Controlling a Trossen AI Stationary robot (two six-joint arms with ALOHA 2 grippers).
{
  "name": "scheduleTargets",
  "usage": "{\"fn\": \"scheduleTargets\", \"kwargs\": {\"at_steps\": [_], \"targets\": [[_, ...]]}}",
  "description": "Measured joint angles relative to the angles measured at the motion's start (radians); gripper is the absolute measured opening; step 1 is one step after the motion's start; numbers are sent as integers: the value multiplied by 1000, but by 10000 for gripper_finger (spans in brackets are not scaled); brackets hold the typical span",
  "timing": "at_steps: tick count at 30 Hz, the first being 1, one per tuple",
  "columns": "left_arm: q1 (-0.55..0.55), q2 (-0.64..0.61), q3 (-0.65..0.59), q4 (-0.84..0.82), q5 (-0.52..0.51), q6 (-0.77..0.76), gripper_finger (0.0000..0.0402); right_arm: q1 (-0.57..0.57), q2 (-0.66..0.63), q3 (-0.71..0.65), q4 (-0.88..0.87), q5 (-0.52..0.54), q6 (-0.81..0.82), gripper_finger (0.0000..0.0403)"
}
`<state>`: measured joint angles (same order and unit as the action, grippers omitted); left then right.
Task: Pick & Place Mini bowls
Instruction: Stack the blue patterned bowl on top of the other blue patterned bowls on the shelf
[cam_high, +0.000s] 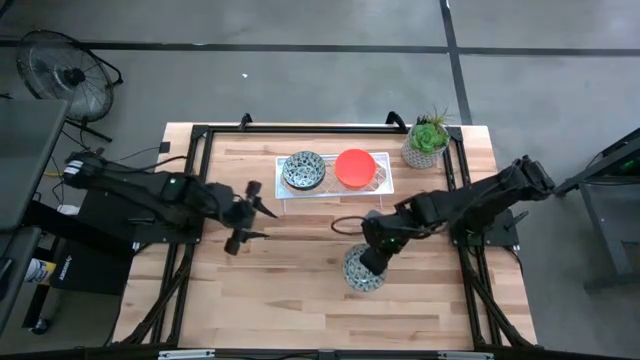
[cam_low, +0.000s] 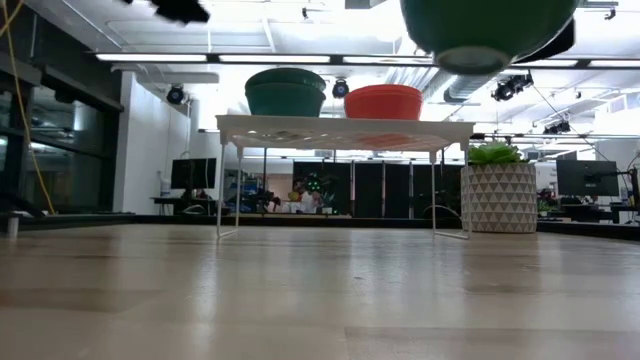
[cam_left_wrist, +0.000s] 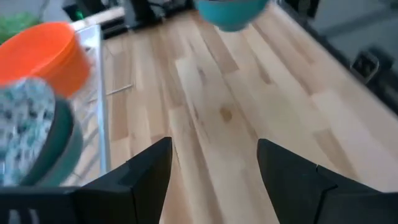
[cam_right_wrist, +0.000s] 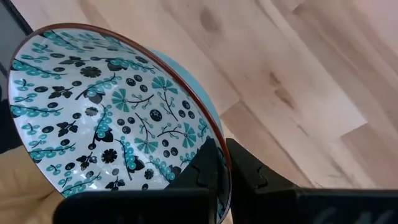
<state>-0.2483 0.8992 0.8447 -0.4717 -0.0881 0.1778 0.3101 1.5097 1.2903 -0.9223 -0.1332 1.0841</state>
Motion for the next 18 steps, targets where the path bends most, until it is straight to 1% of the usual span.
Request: {"fn": "scheduleTargets", "kwargs": {"at_steps": [6, 8, 14, 18], "targets": [[-53, 257, 273, -120, -8, 242, 232, -68, 0, 0, -8, -45, -75, 2], [-74, 332, 364, -159, -26, 321, 232, -87, 0, 0, -9, -62, -98, 2], [-140, 549, 615, -235, -134, 578, 232, -140, 0, 0, -8, -139, -162, 1], [-166, 672, 739, -265, -217, 740, 232, -176, 0, 0, -9, -195, -199, 1]]}}
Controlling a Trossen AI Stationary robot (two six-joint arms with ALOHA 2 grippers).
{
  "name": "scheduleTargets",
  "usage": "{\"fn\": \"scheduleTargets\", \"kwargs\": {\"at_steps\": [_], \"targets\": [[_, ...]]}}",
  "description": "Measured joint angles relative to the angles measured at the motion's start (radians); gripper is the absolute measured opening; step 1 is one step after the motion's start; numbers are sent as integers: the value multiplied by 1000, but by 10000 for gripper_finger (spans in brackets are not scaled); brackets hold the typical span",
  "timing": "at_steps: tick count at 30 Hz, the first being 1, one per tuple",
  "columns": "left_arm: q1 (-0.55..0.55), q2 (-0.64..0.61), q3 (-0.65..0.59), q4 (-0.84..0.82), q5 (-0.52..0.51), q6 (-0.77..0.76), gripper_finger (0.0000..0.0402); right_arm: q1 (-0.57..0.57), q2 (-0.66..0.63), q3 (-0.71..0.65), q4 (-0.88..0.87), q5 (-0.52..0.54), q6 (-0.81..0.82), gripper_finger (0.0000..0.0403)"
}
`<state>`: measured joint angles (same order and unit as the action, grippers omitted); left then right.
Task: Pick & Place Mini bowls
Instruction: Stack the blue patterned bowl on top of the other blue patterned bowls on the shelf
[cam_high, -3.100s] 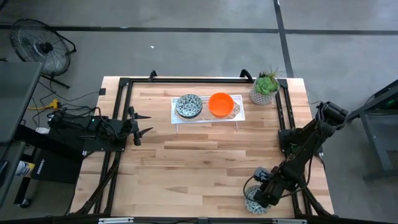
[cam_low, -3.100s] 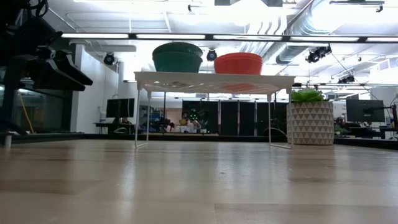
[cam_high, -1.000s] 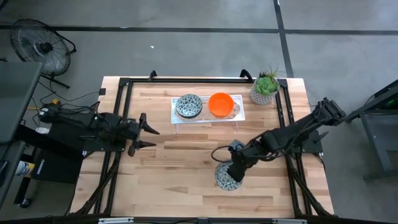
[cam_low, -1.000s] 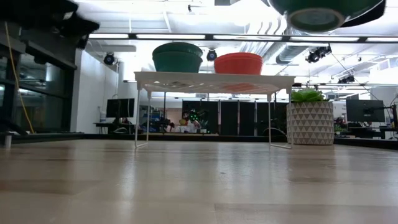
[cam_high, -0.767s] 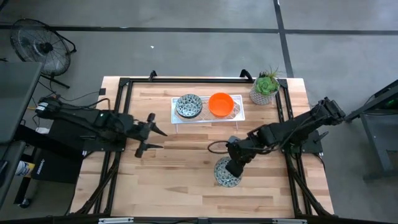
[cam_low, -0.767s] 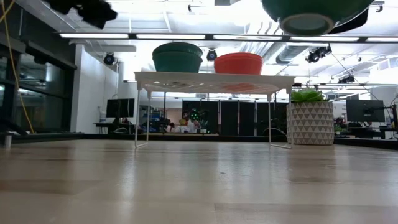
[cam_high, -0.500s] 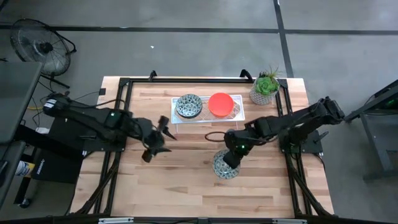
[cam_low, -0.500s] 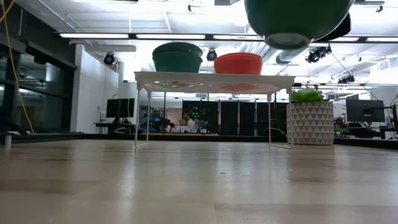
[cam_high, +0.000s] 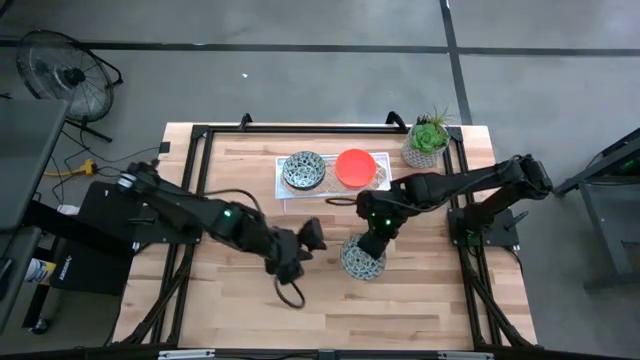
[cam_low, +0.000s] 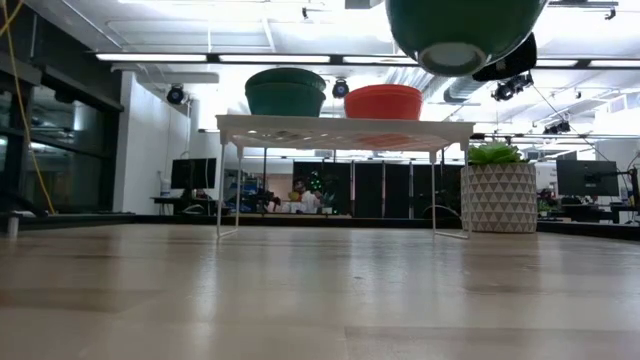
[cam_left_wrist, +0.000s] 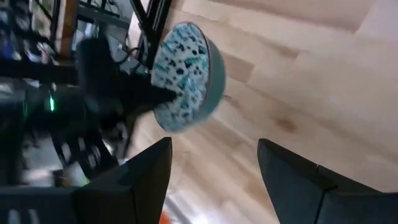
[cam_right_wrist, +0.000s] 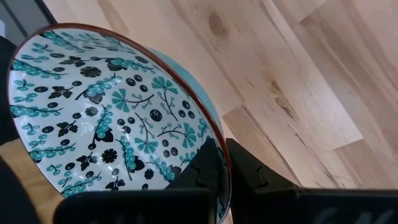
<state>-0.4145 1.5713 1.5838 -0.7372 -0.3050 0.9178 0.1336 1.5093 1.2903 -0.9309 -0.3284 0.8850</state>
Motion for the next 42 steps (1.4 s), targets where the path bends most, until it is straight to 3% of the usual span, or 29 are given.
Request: {"fn": "scheduleTargets", "kwargs": {"at_steps": [7, 14, 28, 33, 42], "targets": [[-19, 168, 137, -7, -138, 145, 232, -69, 0, 0, -11, -11, 23, 1], [-25, 237, 185, -5, -288, 305, 232, -111, 0, 0, -21, 9, 73, 1], [-4, 302, 192, -27, -217, 419, 232, -120, 0, 0, -18, 8, 88, 1], [1, 318, 193, -18, -283, 459, 232, -119, 0, -2, -72, 30, 98, 1], [2, 320, 192, -25, -297, 456, 232, -119, 0, -2, -63, 30, 101, 1]]}}
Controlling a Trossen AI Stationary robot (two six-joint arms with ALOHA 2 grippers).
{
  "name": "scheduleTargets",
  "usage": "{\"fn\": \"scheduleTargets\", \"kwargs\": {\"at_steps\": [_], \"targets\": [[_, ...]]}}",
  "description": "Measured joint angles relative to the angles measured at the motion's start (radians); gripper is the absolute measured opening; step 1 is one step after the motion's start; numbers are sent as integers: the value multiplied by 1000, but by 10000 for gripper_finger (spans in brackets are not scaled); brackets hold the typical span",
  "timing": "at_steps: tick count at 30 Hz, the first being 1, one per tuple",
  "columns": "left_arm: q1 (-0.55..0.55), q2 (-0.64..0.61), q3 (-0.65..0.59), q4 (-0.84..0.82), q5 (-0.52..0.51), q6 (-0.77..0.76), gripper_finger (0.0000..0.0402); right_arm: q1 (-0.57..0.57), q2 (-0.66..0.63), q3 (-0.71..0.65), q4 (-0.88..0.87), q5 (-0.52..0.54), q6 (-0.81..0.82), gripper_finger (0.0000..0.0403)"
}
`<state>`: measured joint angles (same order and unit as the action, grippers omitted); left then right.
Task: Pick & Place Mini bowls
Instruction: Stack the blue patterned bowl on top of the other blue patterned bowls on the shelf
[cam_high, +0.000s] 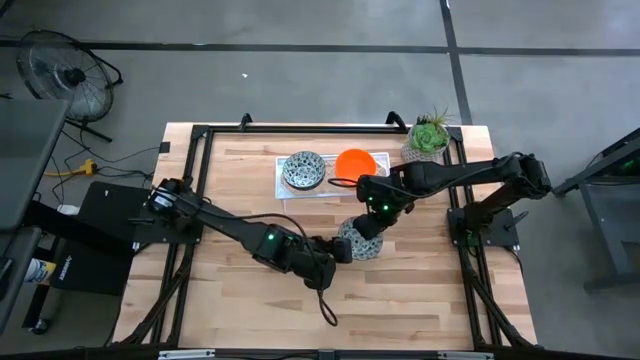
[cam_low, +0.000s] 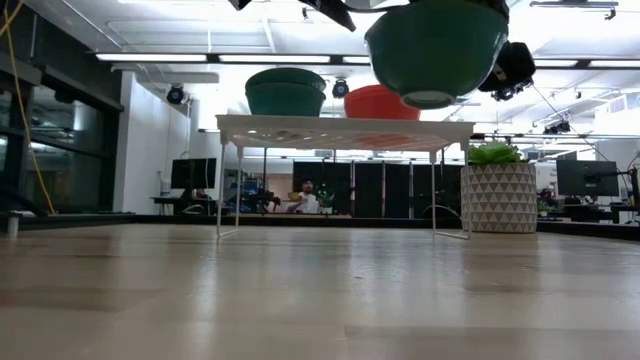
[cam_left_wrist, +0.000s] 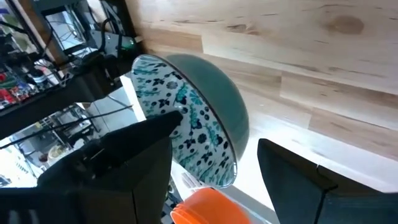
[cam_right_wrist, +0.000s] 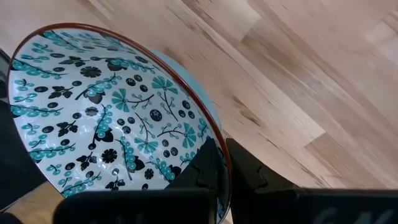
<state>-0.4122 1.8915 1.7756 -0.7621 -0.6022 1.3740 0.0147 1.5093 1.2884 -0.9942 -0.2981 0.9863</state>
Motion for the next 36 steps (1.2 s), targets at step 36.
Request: {"fn": "scheduleTargets", "kwargs": {"at_steps": [36], "targets": [[0, 65, 2, -73, -61, 203, 232, 21, 0, 2, -18, -83, -178, 1]]}}
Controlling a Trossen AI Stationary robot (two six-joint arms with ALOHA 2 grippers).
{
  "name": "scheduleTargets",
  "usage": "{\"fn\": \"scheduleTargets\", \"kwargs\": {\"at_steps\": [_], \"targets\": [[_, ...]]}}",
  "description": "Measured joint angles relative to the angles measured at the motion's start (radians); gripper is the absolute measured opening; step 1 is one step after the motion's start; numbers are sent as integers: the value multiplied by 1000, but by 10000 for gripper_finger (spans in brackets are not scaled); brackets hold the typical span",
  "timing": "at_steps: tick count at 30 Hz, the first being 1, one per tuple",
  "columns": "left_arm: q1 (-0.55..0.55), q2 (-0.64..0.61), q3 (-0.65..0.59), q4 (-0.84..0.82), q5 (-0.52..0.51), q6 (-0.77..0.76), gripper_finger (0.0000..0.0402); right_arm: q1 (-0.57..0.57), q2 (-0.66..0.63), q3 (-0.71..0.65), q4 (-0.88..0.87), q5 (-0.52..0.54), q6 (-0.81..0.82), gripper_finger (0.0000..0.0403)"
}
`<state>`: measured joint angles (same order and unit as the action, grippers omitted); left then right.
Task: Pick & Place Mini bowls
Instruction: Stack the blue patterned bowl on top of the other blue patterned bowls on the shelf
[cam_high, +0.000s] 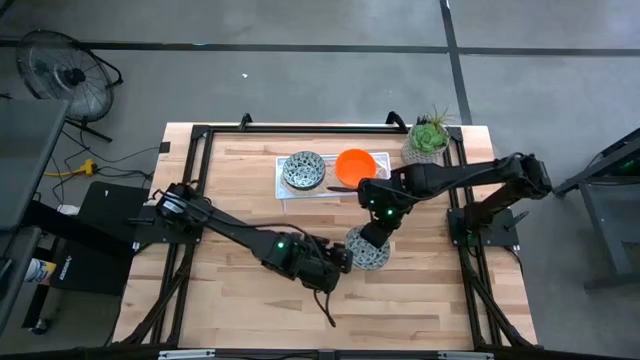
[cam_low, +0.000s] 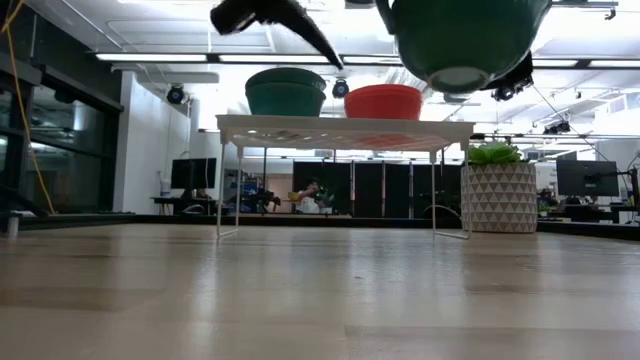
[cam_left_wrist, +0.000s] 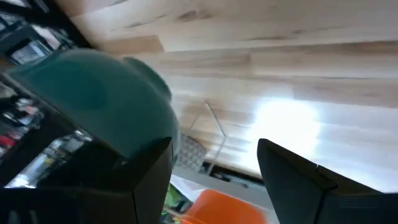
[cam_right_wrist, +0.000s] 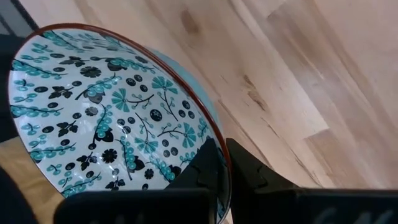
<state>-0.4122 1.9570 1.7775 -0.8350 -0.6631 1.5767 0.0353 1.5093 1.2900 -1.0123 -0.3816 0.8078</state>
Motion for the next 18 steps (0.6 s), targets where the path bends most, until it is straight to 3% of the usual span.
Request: {"fn": "scheduleTargets", "kwargs": {"at_steps": [10, 18], "targets": [[-2, 9, -4, 48, -59, 112, 232, 22, -2, 0, 11, -16, -12, 1], [-14, 7, -3, 54, -116, 112, 232, 17, 0, 0, -19, -12, -27, 1]]}}
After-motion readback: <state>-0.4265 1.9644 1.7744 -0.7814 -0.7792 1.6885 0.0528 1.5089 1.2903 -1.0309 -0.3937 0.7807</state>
